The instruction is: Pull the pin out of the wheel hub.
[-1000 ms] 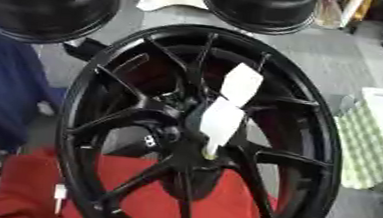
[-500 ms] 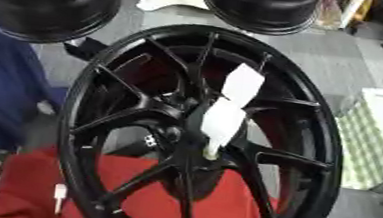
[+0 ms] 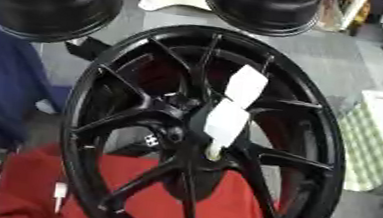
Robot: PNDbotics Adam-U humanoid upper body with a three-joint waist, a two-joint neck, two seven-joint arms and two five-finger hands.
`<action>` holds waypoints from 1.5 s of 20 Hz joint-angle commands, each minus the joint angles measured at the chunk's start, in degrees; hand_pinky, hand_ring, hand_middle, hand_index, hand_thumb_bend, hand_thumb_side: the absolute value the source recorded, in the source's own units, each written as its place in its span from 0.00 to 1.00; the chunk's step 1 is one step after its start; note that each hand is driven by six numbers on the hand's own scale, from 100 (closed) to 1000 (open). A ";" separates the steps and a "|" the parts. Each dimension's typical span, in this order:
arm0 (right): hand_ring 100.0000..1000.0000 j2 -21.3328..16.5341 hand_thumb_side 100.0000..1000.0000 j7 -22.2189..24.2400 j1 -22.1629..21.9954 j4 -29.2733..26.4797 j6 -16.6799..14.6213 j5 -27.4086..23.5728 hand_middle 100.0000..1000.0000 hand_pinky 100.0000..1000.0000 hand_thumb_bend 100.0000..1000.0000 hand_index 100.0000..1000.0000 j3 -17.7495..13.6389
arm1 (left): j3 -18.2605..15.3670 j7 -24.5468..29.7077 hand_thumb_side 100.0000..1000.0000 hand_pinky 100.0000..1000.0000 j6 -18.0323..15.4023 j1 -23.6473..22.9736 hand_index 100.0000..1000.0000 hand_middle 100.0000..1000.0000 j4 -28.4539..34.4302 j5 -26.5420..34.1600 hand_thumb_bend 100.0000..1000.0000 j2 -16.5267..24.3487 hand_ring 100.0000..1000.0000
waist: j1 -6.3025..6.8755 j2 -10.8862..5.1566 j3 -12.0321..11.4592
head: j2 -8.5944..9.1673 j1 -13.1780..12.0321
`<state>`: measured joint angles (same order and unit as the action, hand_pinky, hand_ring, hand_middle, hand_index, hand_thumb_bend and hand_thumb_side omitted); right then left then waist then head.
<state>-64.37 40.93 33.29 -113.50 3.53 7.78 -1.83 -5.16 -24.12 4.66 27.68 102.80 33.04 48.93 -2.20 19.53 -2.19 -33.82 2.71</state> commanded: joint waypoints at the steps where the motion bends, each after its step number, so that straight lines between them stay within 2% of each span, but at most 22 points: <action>1: 0.80 -2.79 0.66 3.98 1.09 -1.08 -1.93 0.69 0.74 0.89 0.00 0.79 -0.44 | -0.47 0.12 0.35 0.60 -0.03 0.57 0.77 0.71 0.99 -0.11 0.55 2.08 0.75 | 0.09 -0.86 -0.11 | 0.70 0.14; 4: 0.82 -2.97 0.64 5.16 1.60 -1.09 -4.18 0.45 0.74 0.89 0.00 0.79 0.11 | -0.33 0.27 0.36 0.60 0.05 0.64 0.77 0.71 1.00 -0.08 0.54 1.97 0.75 | -0.03 -0.73 -0.26 | 0.90 0.26; 7: 0.85 -3.33 0.57 4.79 1.79 -1.10 -7.38 0.80 0.77 0.91 0.00 0.81 0.60 | -0.24 0.37 0.36 0.60 0.15 0.70 0.78 0.71 0.94 -0.04 0.54 1.79 0.75 | -0.11 -0.56 -0.37 | 1.26 0.21; 15: 0.88 -4.14 0.49 0.86 2.52 -1.10 -17.56 2.34 0.79 0.92 0.00 0.82 3.07 | 0.08 0.71 0.35 0.60 0.37 1.07 0.77 0.71 0.93 0.14 0.54 1.33 0.76 | -0.39 -0.25 -0.78 | 1.82 0.69; 20: 0.89 -3.95 0.40 -1.25 3.89 -1.10 -22.86 3.30 0.81 0.93 0.00 0.85 5.03 | 0.19 0.85 0.36 0.60 0.40 1.29 0.77 0.71 0.89 0.31 0.54 1.05 0.76 | -0.59 -0.30 -1.08 | 1.96 1.11; 23: 0.90 -3.72 0.35 -1.63 4.30 -1.10 -25.24 3.06 0.83 0.93 0.00 0.88 6.94 | 0.38 1.01 0.36 0.60 0.51 1.35 0.77 0.71 0.83 0.41 0.54 0.85 0.76 | -0.72 -0.34 -1.22 | 1.94 1.51; 30: 0.92 -3.07 0.24 0.02 5.10 -1.10 -28.44 0.46 0.85 0.95 0.00 0.91 10.85 | 0.56 1.24 0.35 0.60 0.65 1.70 0.77 0.72 0.71 0.62 0.54 0.49 0.76 | -1.07 -0.51 -1.54 | 1.64 2.00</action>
<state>-66.23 40.60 37.56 -113.93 -24.07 9.10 9.20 -4.12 -23.03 5.32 28.61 102.81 33.31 48.35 -3.40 20.15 -3.63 -32.57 4.53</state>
